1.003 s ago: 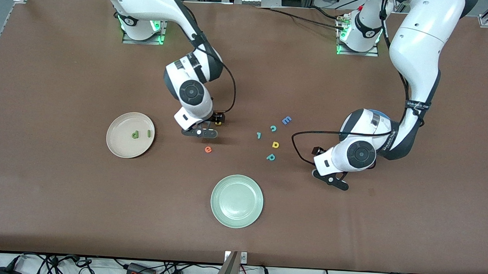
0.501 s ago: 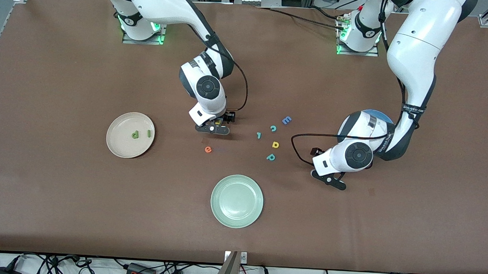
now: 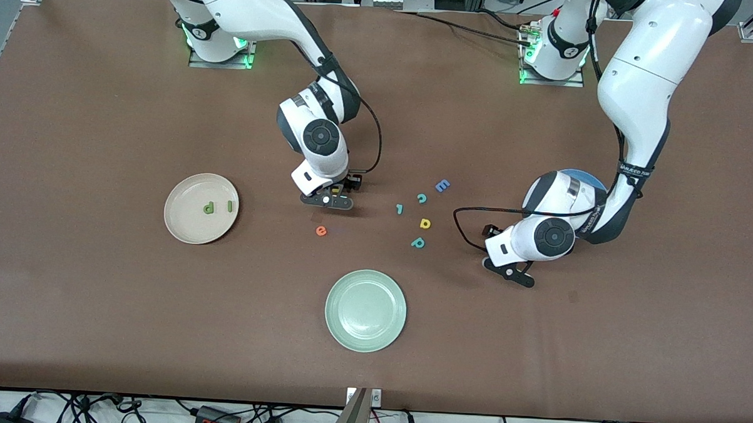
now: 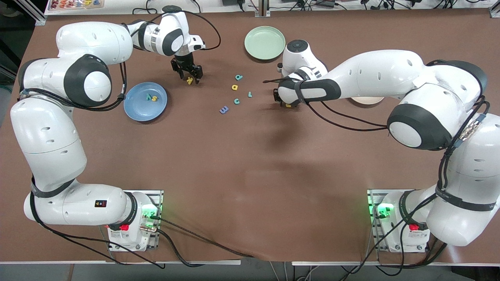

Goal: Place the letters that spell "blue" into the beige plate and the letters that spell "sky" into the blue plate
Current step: 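Grasp the yellow c and yellow k with the right and left grippers, then place the c and k on the beige and blue plates with both grippers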

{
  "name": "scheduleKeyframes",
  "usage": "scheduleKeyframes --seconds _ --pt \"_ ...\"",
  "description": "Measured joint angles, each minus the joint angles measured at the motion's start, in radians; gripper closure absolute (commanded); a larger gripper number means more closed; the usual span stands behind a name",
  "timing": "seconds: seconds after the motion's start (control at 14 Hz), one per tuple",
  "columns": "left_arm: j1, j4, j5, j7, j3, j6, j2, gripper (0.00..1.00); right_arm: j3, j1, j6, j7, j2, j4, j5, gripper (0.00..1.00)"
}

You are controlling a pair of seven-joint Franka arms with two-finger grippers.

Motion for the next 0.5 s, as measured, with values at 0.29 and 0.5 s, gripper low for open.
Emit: scheduleKeyframes --seconds 0.29,0.5 --pt "0.008 0.000 0.001 0.006 0.001 0.001 -0.005 0.91 0.000 -0.001 0.000 0.001 0.000 0.002 0.001 0.70" --pt "0.008 0.000 0.001 0.009 0.000 0.001 -0.006 0.98 0.000 -0.002 0.000 0.003 -0.001 0.004 0.002 0.83"
